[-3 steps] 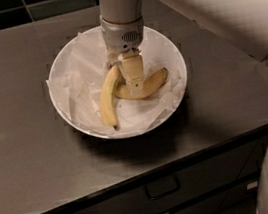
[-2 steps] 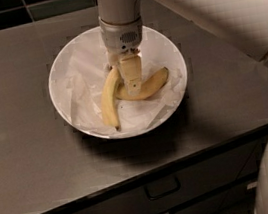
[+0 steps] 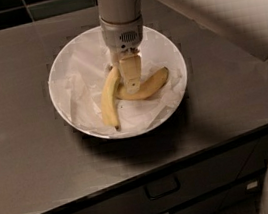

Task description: Pick banana from white bowl

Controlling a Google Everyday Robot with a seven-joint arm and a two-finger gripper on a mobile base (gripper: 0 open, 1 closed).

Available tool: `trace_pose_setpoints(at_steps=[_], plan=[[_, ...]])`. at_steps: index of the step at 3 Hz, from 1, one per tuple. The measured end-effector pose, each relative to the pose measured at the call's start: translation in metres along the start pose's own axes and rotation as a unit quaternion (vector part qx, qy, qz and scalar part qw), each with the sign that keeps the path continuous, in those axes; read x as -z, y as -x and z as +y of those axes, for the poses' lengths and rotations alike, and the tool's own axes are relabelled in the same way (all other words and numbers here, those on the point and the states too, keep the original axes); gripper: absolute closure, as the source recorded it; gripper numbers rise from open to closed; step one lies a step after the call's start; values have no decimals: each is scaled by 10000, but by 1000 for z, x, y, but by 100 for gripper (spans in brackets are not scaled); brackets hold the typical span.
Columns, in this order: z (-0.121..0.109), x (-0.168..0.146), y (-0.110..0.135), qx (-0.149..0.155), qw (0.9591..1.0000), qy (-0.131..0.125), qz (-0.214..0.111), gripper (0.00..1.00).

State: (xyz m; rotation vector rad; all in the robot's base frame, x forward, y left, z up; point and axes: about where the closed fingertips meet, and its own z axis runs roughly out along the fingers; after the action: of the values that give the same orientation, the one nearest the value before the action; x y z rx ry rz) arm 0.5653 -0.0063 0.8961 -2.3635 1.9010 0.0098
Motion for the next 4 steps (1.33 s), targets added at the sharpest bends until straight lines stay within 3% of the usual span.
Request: trace_pose_setpoints(at_steps=[4], plan=[[-5, -4, 8, -255, 9996, 11, -87, 33]])
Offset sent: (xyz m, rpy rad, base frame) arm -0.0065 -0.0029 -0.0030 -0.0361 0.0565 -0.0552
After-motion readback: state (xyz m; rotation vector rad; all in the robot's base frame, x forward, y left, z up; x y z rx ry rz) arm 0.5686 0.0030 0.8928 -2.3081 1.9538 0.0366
